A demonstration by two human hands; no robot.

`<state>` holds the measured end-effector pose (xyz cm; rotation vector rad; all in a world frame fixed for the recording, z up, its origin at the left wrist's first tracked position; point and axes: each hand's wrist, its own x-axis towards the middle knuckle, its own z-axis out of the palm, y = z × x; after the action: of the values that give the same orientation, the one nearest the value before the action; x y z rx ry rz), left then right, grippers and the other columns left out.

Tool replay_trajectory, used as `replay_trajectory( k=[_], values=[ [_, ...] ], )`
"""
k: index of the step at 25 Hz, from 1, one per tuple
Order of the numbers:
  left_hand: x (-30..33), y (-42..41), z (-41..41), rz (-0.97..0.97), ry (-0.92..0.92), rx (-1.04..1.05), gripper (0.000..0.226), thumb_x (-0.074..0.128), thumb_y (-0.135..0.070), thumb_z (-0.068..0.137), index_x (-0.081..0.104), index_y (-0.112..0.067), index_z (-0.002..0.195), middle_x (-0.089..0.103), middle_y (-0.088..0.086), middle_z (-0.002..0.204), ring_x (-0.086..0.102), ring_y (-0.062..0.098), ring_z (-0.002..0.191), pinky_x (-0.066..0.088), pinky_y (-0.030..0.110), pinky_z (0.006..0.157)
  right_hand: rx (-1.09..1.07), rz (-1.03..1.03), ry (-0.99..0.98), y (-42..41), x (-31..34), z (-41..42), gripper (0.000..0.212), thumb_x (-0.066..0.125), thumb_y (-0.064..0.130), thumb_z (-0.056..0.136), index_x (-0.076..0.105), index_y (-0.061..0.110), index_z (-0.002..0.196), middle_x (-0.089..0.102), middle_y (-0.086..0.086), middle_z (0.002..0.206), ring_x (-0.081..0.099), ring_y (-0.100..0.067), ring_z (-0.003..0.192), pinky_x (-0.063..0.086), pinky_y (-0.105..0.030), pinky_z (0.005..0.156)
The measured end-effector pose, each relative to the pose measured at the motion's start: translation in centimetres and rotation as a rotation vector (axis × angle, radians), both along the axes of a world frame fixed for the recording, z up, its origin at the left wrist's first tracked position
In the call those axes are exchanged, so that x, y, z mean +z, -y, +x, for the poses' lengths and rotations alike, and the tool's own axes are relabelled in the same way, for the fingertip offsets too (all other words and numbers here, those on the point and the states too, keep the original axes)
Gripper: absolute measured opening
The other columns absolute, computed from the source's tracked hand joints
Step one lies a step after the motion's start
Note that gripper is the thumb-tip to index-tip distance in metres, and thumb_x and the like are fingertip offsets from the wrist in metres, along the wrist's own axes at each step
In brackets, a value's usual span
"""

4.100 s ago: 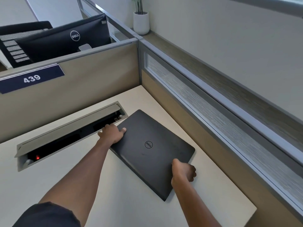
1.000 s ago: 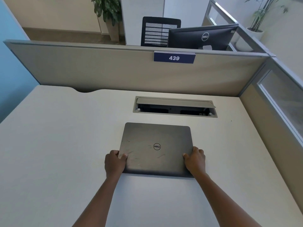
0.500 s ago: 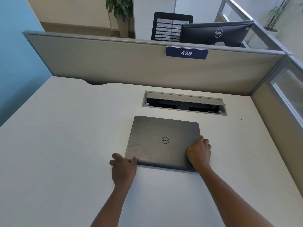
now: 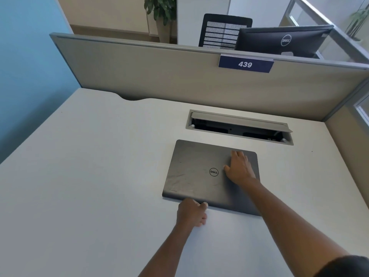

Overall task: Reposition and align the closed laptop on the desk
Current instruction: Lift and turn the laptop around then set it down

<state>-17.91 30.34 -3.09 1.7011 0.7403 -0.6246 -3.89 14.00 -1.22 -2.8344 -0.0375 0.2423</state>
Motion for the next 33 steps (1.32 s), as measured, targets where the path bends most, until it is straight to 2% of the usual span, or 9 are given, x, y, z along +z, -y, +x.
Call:
replay_trajectory(
  k=[5, 9, 12, 16, 20, 25, 33],
  values=[
    [0.0, 0.3, 0.8, -0.092, -0.12, 0.066, 0.025, 0.067, -0.027, 0.088, 0.065, -0.008, 0.072, 0.07, 0.008, 0.067, 0.064, 0.022, 0.054, 0.056, 0.027, 0.053, 0.124, -0.055, 0.0, -0.9, 0.0, 2.1, 0.05, 0.054, 0.019, 0.093, 0.042, 0.004, 0.139, 0.048, -0.017, 0.139, 0.05, -0.035, 0.123, 0.044, -0.046, 0.101],
    [0.4, 0.3, 0.9, -0.355, -0.207, 0.159, 0.024, 0.064, -0.026, 0.093, 0.061, -0.011, 0.075, 0.065, 0.011, 0.081, 0.062, 0.021, 0.06, 0.056, 0.024, 0.056, 0.197, -0.066, -0.059, -1.4, -0.2, 3.7, 0.042, 0.047, 0.016, 0.095, 0.045, 0.004, 0.136, 0.048, -0.017, 0.139, 0.052, -0.037, 0.121, 0.044, -0.045, 0.099],
    [0.4, 1.1, 1.0, -0.453, -0.239, 0.207, 0.023, 0.062, -0.026, 0.095, 0.058, -0.009, 0.08, 0.058, 0.013, 0.087, 0.054, 0.024, 0.065, 0.051, 0.024, 0.054, 0.209, -0.073, -0.064, -1.5, -0.5, 4.7, 0.036, 0.046, 0.017, 0.097, 0.048, 0.004, 0.13, 0.05, -0.017, 0.134, 0.054, -0.036, 0.117, 0.045, -0.044, 0.097],
    [0.2, 2.3, 1.3, -0.455, -0.27, 0.236, 0.027, 0.063, -0.029, 0.094, 0.065, -0.002, 0.093, 0.074, 0.012, 0.079, 0.071, 0.025, 0.074, 0.059, 0.03, 0.058, 0.223, -0.088, -0.055, -1.4, -0.9, 5.6, 0.032, 0.046, 0.017, 0.097, 0.05, 0.005, 0.126, 0.054, -0.016, 0.131, 0.054, -0.034, 0.116, 0.043, -0.042, 0.098],
    [0.0, 2.4, 1.6, -0.485, -0.282, 0.283, 0.028, 0.062, -0.028, 0.095, 0.066, 0.0, 0.09, 0.075, 0.012, 0.074, 0.072, 0.024, 0.074, 0.059, 0.028, 0.055, 0.224, -0.131, -0.083, -1.7, -1.3, 6.5, 0.027, 0.045, 0.018, 0.097, 0.051, 0.005, 0.12, 0.057, -0.017, 0.124, 0.055, -0.035, 0.113, 0.041, -0.043, 0.097],
    [-0.6, 2.4, 1.5, -0.496, -0.287, 0.307, 0.038, 0.067, -0.034, 0.092, 0.069, 0.003, 0.099, 0.077, 0.012, 0.072, 0.074, 0.025, 0.076, 0.06, 0.029, 0.054, 0.214, -0.18, -0.11, -2.3, -1.4, 7.1, 0.033, 0.048, 0.021, 0.097, 0.049, 0.005, 0.126, 0.053, -0.016, 0.127, 0.053, -0.034, 0.116, 0.04, -0.043, 0.101],
    [-1.3, 3.4, 0.7, -0.456, -0.167, 0.442, 0.035, 0.075, -0.033, 0.086, 0.068, 0.001, 0.085, 0.075, 0.015, 0.071, 0.073, 0.022, 0.064, 0.06, 0.028, 0.051, 0.165, -0.146, -0.151, -2.3, -1.0, 7.9, 0.04, 0.056, 0.021, 0.095, 0.047, 0.004, 0.131, 0.052, -0.016, 0.132, 0.049, -0.034, 0.121, 0.04, -0.043, 0.102]
  ],
)
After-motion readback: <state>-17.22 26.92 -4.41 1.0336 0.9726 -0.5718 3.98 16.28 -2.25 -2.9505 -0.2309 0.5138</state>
